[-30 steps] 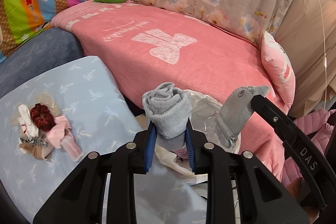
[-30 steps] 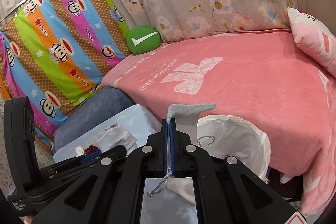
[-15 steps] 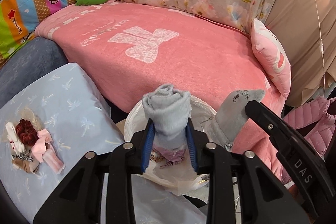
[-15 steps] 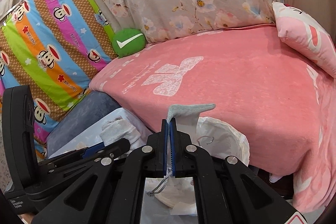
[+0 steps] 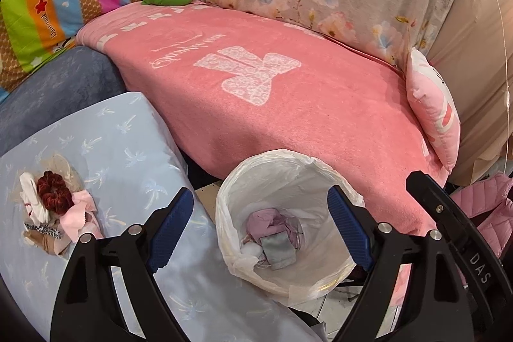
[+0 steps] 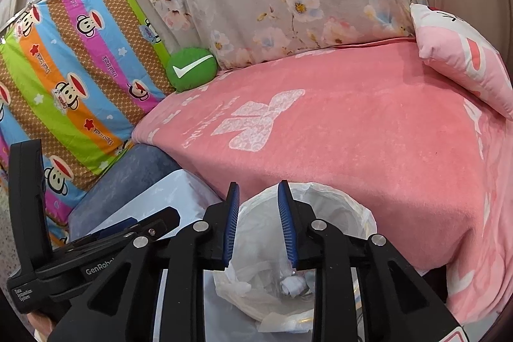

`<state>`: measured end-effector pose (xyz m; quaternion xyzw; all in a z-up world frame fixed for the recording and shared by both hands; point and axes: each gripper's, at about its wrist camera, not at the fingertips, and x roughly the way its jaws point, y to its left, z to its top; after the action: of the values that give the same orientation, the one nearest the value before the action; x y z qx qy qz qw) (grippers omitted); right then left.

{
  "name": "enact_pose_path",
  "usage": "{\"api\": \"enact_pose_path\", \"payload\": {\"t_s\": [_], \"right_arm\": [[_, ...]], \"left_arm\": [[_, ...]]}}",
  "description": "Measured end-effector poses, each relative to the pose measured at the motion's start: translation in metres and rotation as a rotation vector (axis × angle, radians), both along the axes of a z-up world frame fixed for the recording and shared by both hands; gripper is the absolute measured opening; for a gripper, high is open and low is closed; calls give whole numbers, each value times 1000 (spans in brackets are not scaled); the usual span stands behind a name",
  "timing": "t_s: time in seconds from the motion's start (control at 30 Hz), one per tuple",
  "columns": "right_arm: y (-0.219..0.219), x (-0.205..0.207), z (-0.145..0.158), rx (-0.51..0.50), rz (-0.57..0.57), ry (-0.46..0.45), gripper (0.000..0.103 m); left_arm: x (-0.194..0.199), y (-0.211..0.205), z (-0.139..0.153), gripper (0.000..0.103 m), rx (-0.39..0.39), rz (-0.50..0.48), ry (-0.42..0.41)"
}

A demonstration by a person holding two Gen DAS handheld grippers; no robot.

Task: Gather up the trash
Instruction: 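Return both tools to the remaining cloth pile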

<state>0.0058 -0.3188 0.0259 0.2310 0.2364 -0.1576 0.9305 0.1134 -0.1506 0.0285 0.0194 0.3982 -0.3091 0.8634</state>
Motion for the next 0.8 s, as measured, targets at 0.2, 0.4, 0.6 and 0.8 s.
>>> {"api": "enact_pose_path", "payload": {"t_s": [0.2,0.4,0.6,0.8], "right_arm": [[13,3,-3,-6,25,13,25],[31,6,-5,-13,56,25,25],[52,10,-5,-27,90,34,30],[74,17,-6,-37,127,45,32]], "left_arm": [[2,15,-2,82,-10,32,17],[4,34,-3,82,-27,69,30],[9,60,-6,82,-41,120,44],[14,86,-8,82,-59,174,57]]}}
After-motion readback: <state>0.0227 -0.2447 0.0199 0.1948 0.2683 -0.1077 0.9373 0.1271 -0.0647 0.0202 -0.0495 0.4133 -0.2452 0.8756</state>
